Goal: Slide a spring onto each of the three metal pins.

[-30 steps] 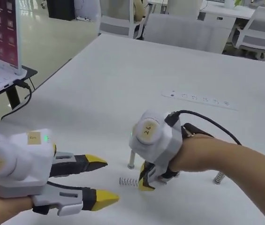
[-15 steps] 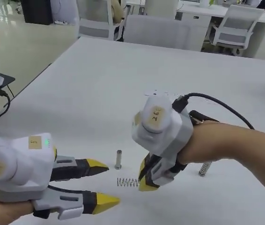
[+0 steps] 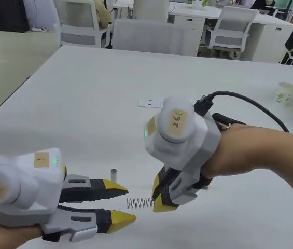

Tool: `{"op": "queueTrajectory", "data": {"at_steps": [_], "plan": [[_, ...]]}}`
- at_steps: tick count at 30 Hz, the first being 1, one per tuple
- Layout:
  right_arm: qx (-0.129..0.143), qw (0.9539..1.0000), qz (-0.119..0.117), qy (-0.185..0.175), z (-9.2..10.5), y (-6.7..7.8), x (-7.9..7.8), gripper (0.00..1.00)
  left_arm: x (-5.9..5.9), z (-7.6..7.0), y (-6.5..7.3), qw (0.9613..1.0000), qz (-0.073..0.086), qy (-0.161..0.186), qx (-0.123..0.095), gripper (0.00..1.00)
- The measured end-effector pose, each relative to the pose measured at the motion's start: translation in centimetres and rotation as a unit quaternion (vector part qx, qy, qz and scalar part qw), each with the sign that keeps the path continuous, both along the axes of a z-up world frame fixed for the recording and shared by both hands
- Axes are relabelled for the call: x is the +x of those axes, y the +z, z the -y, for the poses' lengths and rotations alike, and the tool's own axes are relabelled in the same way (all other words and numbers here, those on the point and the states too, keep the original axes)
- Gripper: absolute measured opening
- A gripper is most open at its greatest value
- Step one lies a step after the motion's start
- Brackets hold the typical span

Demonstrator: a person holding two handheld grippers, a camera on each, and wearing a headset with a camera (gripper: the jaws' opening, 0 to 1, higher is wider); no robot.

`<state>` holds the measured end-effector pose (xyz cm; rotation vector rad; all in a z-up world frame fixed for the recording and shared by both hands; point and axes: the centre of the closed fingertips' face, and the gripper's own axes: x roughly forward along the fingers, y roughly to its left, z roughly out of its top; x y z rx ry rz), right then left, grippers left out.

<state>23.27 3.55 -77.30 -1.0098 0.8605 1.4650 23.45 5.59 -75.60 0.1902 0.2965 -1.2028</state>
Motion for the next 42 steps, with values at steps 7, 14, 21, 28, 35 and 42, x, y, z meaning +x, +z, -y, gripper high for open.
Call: {"op": "queueTrajectory", "data": {"at_steps": [7, 14, 21, 28, 35, 42], "plan": [[0.0, 1.0, 0.005, 0.007, 0.0, 0.4, -0.6, 0.08, -0.3, 0.4, 0.0, 0.9998, 0.006, -0.017, 0.001, 0.11], [0.001, 0.9999, 0.006, 0.01, -0.1, 0.6, -0.7, 0.08, -0.5, 0.4, -0.4, 0.9995, 0.009, -0.027, 0.012, 0.05], [0.007, 0.9998, 0.01, 0.015, -0.3, 1.4, -0.6, 0.08, -0.4, 0.3, -0.6, 0.9994, 0.013, -0.027, 0.02, 0.03], [0.022, 0.9995, 0.014, 0.02, -1.1, 2.4, -0.8, 0.08, -0.3, 0.3, -1.0, 0.9992, 0.012, -0.027, 0.027, 0.03], [0.04, 0.9988, 0.015, 0.025, -1.9, 3.4, -1.1, 0.08, -0.4, 0.7, -1.2, 0.999, 0.012, -0.029, 0.031, 0.02], [0.062, 0.9974, 0.019, 0.029, -3.1, 4.4, -1.3, 0.08, -0.2, 0.8, -0.7, 0.9991, 0.017, -0.03, 0.026, 0.02]]}}
